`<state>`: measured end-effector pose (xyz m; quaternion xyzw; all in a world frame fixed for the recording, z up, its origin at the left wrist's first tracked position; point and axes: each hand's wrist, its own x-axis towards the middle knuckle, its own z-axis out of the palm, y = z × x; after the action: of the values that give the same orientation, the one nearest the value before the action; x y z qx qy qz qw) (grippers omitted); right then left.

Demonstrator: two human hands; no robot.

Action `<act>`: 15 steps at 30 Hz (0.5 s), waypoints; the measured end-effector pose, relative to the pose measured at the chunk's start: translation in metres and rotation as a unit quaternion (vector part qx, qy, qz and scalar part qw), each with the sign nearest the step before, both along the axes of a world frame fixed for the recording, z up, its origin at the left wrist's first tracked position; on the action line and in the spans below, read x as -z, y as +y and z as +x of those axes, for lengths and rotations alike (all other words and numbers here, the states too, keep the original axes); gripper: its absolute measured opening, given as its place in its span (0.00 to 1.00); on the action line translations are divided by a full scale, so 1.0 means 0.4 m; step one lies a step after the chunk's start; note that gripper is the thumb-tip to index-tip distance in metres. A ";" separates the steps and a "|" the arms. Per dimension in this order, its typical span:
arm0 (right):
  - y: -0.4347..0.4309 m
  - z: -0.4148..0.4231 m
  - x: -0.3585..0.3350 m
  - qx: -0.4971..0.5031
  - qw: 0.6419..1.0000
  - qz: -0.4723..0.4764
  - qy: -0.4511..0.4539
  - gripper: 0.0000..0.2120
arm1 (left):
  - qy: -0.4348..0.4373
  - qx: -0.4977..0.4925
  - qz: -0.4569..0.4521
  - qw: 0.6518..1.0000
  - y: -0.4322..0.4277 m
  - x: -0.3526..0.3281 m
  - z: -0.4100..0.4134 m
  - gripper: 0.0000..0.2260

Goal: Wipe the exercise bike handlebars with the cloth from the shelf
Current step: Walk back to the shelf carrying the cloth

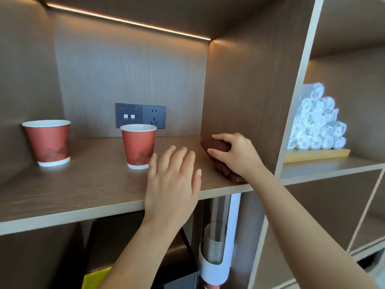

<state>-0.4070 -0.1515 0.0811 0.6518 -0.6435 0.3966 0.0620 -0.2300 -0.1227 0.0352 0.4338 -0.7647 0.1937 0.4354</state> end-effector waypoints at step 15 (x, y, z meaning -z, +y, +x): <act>0.102 0.046 0.093 -0.046 0.991 -0.003 0.127 0.24 | -0.020 -0.036 0.006 0.999 0.000 0.009 -0.011 0.20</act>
<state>-0.3885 -0.1107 0.0438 0.7255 -0.5984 0.3154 0.1270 -0.2343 -0.1227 0.0315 0.4596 -0.7586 0.2130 0.4098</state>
